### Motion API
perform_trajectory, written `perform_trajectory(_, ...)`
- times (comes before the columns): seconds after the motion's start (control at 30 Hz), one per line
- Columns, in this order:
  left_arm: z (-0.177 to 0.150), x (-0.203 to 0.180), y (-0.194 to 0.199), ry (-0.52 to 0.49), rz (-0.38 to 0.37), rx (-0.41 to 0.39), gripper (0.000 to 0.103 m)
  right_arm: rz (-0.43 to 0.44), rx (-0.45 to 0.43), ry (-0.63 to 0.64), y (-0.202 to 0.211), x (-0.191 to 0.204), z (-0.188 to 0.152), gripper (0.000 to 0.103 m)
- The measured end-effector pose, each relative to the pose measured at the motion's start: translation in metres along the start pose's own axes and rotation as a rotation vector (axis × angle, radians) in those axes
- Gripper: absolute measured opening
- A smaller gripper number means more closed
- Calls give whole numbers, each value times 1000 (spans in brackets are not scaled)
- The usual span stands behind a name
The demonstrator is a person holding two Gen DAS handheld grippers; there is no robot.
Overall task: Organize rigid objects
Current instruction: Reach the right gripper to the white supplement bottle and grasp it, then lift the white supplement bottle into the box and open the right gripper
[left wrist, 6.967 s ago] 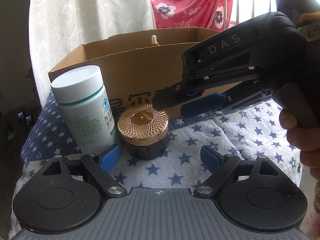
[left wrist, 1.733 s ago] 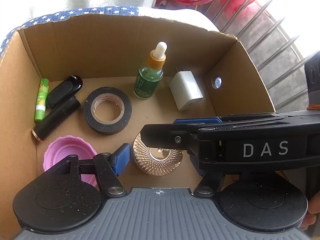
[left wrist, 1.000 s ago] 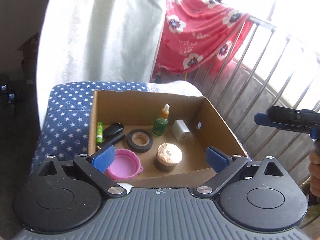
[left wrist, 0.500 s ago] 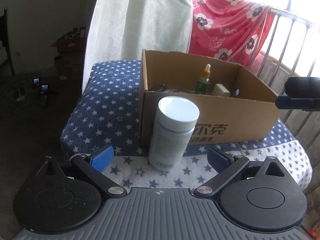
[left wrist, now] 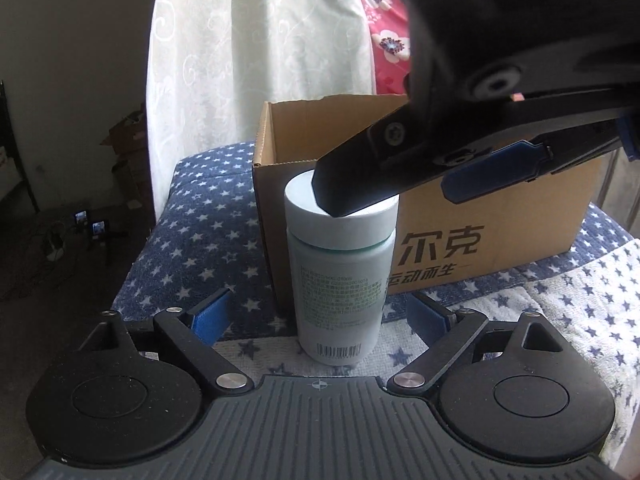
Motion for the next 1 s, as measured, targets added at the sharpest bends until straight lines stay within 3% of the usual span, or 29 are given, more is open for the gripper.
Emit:
perform_trajectory(0.07,0,-1,-4,0,-10,9,82,2,16,-3,-8,0,0,87)
perform_trajectory(0.2,-2,-5,-9,5,-31,24,79,0,33,-1,-17,0,0,87)
perform_trajectory(0.4,-5,-10,-11,2,-50,38,65,19,56,-16,-26,1,1,85)
perform_trajectory(0.57,-4,-15,-11,-6,-41,37,58,33,69,-44,-31,1,0,69)
perform_trajectory(0.67,-5,-16,-9,-5,-31,36,54,44,67,-69,-33,-1,-1,65)
perform_trajectory(1.0,-10,-28,6,-15,-30,39,53,47,53,-85,-25,-2,-4,65)
Point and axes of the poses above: each gripper's, at about its wrist camera, not at the fingertips, and y roughly against the way its jaws point, x to its left, z to its top, the point moved 10 cm from there along -y, roughly the way its jaws point, and after that the axes turned 12 degrees about y, right-handed, at the moved point
